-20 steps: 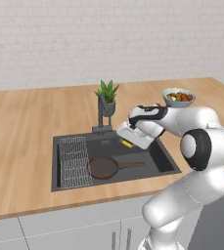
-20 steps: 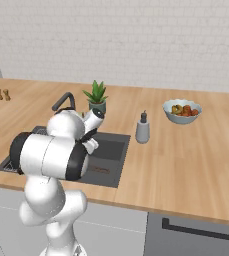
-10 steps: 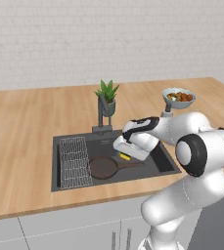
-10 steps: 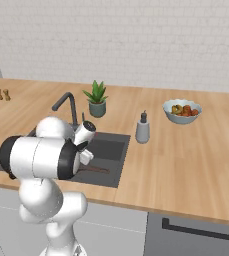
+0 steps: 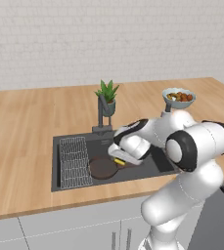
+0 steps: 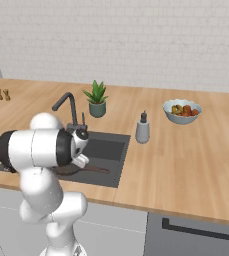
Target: Pick the pan and sponge and place them into the sink. Then turn on the water.
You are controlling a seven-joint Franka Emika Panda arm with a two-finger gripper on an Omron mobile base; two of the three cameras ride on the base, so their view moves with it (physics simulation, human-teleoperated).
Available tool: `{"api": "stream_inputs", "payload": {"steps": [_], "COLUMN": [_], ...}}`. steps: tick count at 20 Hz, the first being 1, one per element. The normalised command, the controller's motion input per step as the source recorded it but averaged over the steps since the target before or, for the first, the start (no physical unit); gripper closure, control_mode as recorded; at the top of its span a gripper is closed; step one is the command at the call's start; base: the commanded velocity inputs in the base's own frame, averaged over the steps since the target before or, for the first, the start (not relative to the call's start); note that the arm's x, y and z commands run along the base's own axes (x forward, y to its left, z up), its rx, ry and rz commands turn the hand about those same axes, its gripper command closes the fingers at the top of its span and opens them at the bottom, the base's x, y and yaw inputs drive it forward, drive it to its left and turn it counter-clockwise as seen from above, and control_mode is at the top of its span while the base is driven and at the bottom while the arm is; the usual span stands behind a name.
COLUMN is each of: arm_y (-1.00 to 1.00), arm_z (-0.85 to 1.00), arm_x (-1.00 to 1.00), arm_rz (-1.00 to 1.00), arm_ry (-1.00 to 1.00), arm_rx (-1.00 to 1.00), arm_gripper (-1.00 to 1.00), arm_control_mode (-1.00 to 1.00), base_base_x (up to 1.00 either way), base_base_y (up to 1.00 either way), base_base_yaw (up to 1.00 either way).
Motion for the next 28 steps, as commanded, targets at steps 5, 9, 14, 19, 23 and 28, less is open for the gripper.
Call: {"api": "stream_inputs", "payload": {"steps": [5, 9, 14, 19, 23, 28], "arm_y": [0.06, 0.0, 0.0, 0.0, 0.0, 0.0], "arm_z": [-0.43, -0.48, -0.45, -0.5, -0.51, -0.52], "arm_x": [0.44, 0.36, 0.25, 0.1, 0.04, 0.03], "arm_rz": [0.04, 0.04, 0.04, 0.05, 0.05, 0.05], "arm_ry": [0.03, 0.0, 0.0, 0.0, -0.02, -0.03], "arm_rx": [0.0, 0.0, 0.0, 0.0, 0.0, 0.0], "arm_gripper": [1.0, 1.0, 1.0, 1.0, 1.0, 1.0], "arm_control_mode": [-1.0, -1.0, -1.0, -1.0, -1.0, -1.0], "base_base_x": [0.0, 0.0, 0.0, 0.0, 0.0, 0.0], "base_base_y": [0.0, 0.0, 0.0, 0.0, 0.0, 0.0], "base_base_yaw": [0.0, 0.0, 0.0, 0.0, 0.0, 0.0]}}
